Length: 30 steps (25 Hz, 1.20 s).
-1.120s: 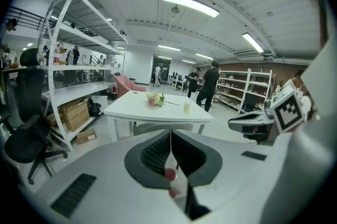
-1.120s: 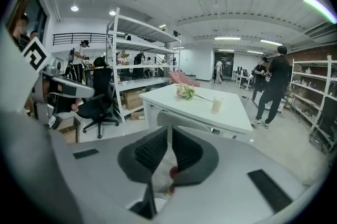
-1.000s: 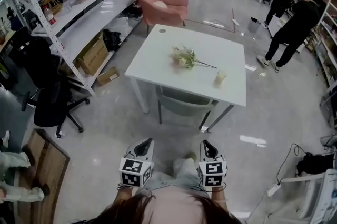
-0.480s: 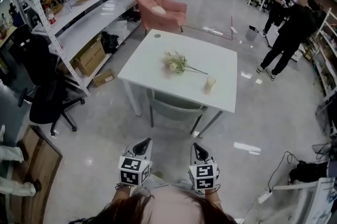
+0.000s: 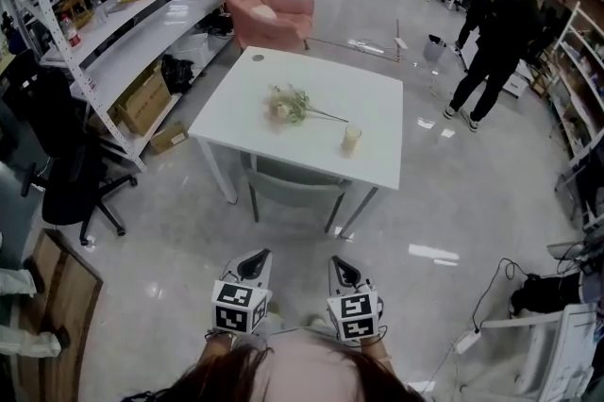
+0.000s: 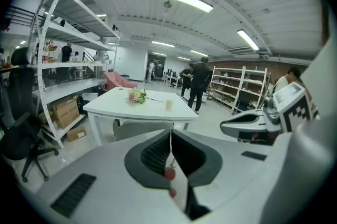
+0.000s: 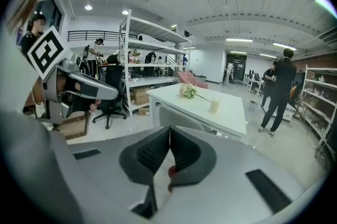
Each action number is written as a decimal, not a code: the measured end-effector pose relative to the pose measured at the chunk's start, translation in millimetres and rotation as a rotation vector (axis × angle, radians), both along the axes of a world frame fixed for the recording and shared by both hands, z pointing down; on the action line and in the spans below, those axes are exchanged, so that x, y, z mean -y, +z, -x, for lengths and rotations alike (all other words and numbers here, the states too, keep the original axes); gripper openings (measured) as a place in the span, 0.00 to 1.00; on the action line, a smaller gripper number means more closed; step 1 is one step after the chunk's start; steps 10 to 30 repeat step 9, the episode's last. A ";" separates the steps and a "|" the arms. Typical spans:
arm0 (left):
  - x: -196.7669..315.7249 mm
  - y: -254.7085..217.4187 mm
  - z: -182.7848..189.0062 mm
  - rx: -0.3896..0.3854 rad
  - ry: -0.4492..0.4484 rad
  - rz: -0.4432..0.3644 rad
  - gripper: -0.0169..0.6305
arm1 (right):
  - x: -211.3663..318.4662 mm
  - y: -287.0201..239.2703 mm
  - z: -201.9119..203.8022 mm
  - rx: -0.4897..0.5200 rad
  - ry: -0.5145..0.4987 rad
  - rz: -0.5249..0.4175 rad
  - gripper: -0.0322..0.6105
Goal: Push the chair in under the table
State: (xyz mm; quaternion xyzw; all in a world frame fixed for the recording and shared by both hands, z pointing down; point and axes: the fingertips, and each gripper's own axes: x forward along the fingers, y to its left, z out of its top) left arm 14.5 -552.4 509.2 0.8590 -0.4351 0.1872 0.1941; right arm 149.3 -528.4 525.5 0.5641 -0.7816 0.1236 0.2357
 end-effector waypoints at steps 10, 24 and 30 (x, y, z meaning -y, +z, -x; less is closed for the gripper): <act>-2.3 7.4 -3.2 0.025 0.027 0.003 0.05 | -1.2 3.3 -1.7 0.001 0.011 0.002 0.09; -2.3 7.4 -3.2 0.025 0.027 0.003 0.05 | -1.2 3.3 -1.7 0.001 0.011 0.002 0.09; -2.3 7.4 -3.2 0.025 0.027 0.003 0.05 | -1.2 3.3 -1.7 0.001 0.011 0.002 0.09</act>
